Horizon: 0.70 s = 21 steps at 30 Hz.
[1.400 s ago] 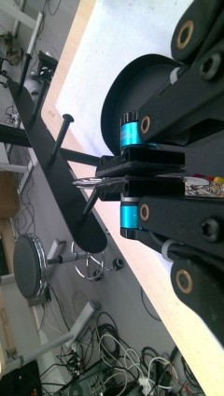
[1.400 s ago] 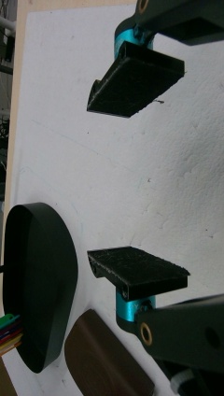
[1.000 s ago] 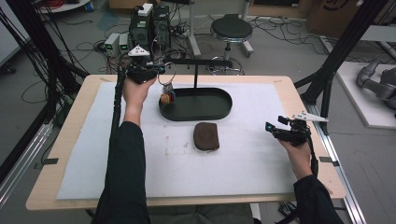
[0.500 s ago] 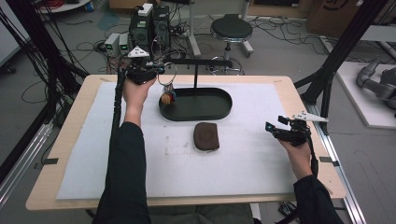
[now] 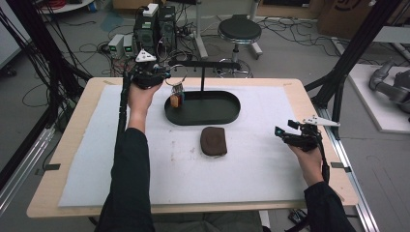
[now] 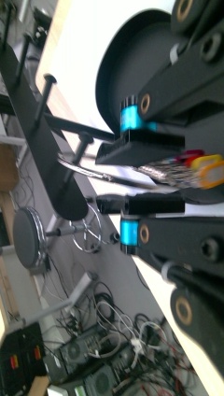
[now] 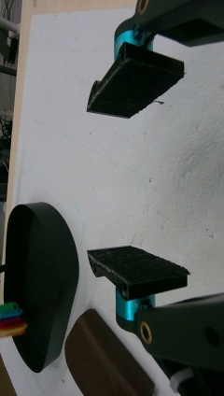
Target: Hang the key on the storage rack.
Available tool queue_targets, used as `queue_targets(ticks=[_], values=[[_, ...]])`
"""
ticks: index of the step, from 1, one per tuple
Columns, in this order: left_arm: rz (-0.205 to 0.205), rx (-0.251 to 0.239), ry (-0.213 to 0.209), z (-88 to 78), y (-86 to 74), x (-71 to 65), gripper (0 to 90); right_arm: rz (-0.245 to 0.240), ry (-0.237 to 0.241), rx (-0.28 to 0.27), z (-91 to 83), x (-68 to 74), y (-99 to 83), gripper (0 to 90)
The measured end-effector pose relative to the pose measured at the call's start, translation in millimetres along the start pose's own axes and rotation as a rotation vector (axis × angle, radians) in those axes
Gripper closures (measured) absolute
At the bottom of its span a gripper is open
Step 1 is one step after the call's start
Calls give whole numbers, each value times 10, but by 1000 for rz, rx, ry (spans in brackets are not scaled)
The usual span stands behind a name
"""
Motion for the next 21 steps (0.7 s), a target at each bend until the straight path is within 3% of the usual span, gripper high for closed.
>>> queue_targets(ticks=[3, 7, 11, 18, 21], values=[[-40, 16, 12, -37, -8, 29, 572, -1, 1, 4, 3, -1, -3, 255], [-21, 24, 11, -125, -31, -5, 456, -2, 2, 2, 3, 2, -2, 255], [17, 7, -9, -259, -60, -81, 405, -5, 2, 6, 5, 5, -4, 255], [51, -30, -78, -569, -201, -277, 359, -11, 1, 11, 11, 21, -4, 255], [48, -58, -103, -700, -278, -354, 334, -13, 0, 13, 10, 24, -5, 255]])
Point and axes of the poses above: each handheld gripper's, and its own axes: z roughly forward along the jaws, y roughly out of its top, x roughly to its left, the point moved 4 cm from there along z, roughly forward along the jaws, and after that the axes turned 3 degrees about -x, right-handed, at the moved point
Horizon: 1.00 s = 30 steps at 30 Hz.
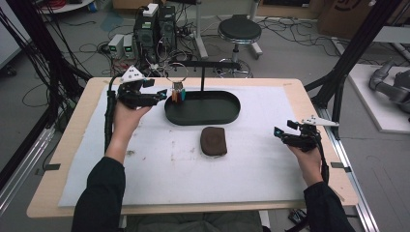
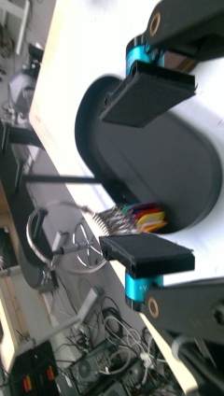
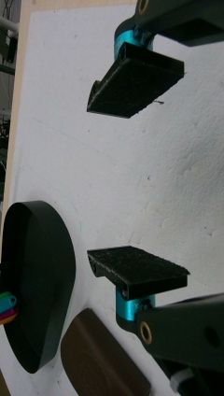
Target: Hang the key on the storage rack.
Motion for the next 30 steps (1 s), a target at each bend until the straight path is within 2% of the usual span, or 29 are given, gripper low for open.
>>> queue_targets(ticks=[7, 13, 15, 17, 20, 30], values=[[-8, -34, -48, -237, -161, -209, 306, -5, 0, 7, 9, 9, -5, 254], [-6, -45, -57, -392, -363, -357, 298, -7, 1, 12, 5, 24, -4, 254], [-17, -50, -63, -438, -436, -393, 297, -7, 0, 9, 5, 29, -3, 254], [-23, -51, -71, -479, -504, -419, 297, -8, 1, 10, 5, 32, -3, 254], [-14, -37, -60, -530, -584, -449, 291, -6, -1, 8, 8, 32, -2, 254], [-73, -51, -71, -734, -838, -493, 253, 7, -6, 25, 15, 23, -19, 223]])
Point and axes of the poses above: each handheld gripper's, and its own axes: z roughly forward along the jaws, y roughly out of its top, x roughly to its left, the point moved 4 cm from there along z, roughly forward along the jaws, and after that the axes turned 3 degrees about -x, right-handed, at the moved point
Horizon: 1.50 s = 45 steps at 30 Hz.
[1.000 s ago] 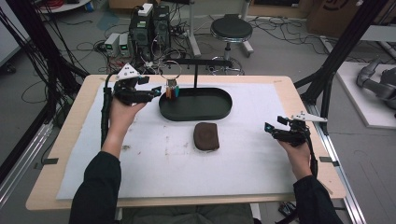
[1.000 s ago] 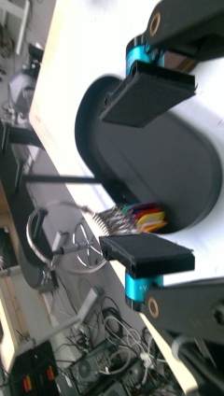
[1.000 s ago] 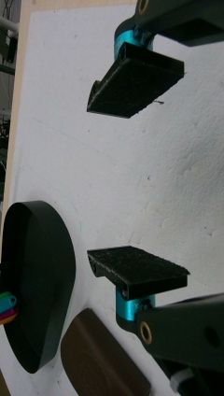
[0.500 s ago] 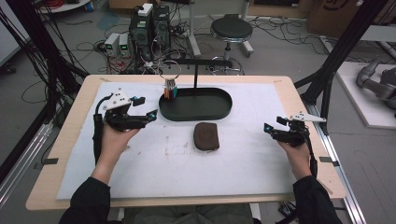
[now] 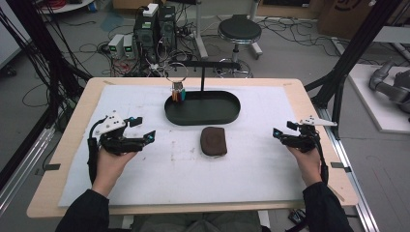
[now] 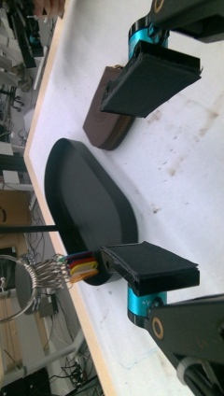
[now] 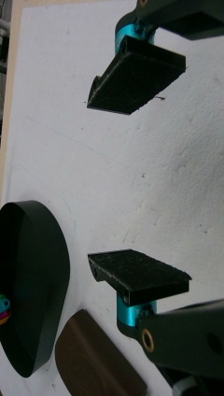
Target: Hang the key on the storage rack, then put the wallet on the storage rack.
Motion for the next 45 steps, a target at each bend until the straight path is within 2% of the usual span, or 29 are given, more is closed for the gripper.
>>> queue_targets(ticks=[1, 4, 7, 13, 16, 19, 21, 25, 30, 33, 45], values=[[-11, 2, -5, -17, -22, -5, 245, 4, 1, 3, -5, 3, -1, 222], [-3, 9, 6, -58, -85, -4, 244, -2, 0, 2, -22, 9, -7, 221], [-22, 13, 12, -86, -143, 18, 244, -2, 2, 4, -24, 24, -7, 221], [-19, -6, 18, -95, -166, 43, 244, -14, 5, 4, -9, 49, -5, 221], [-36, -8, 5, -82, -204, 60, 243, -20, 7, 8, -5, 56, -6, 227], [-23, -10, 13, -74, -220, 75, 239, -26, 11, 3, -4, 68, -1, 234], [-39, -18, 14, -74, -217, 77, 239, -28, 13, 7, -2, 73, -3, 235], [-30, -17, 14, -71, -216, 53, 236, -37, 37, 8, 16, 109, -5, 256], [-24, -17, 14, -49, -216, 23, 236, -42, 93, 10, 66, 241, 3, 284], [-28, -13, 11, -33, -222, 12, 236, -61, 119, 12, 117, 348, 22, 299], [-24, -7, 14, -37, -237, -7, 236, -70, 240, 54, 400, 822, 26, 355]])
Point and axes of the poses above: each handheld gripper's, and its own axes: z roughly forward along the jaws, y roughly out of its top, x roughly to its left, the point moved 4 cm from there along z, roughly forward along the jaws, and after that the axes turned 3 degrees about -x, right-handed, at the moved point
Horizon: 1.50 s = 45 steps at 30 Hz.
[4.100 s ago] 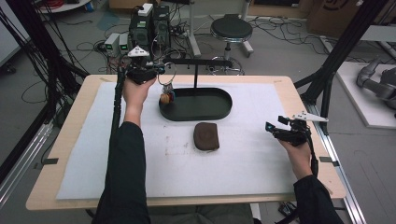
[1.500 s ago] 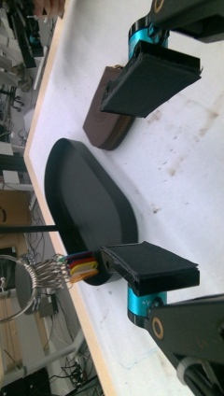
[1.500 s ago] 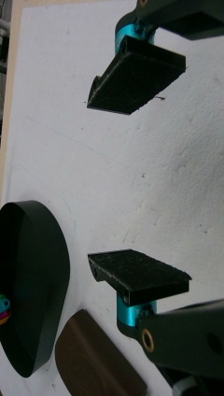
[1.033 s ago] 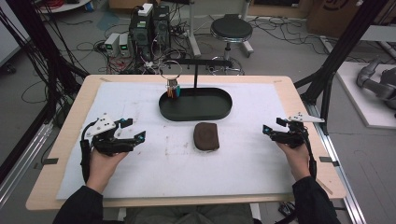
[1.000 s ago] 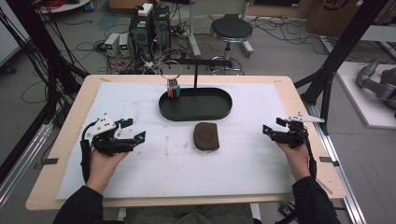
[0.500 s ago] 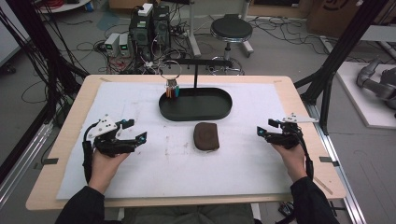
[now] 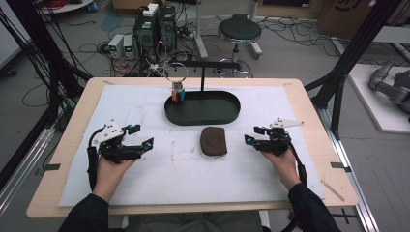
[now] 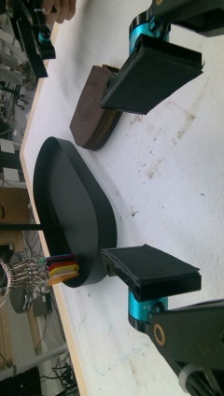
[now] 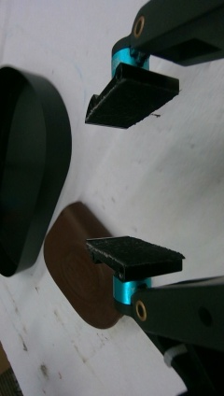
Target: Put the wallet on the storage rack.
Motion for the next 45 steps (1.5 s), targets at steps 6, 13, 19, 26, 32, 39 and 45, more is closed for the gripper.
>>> queue_targets(ticks=[6, 13, 19, 26, 32, 39, 45], values=[[-2, 1, 5, -17, -10, 1, 236, -31, 33, 44, 186, 194, -4, 387], [-1, 4, 7, -28, -19, -9, 236, -38, 48, 89, 340, 363, -18, 417], [1, 4, 11, -35, -23, -14, 236, -44, 58, 129, 448, 471, -37, 440], [5, 5, 13, -33, -24, -18, 236, -13, 76, 150, 497, 483, -56, 448], [12, 8, 14, -23, -22, -28, 236, -32, 110, 167, 517, 558, -63, 453], [18, 7, 10, -20, -17, -41, 236, -3, 124, 199, 540, 584, -83, 502], [22, 11, 5, 7, -13, -62, 236, 27, 141, 212, 558, 576, -105, 569]])
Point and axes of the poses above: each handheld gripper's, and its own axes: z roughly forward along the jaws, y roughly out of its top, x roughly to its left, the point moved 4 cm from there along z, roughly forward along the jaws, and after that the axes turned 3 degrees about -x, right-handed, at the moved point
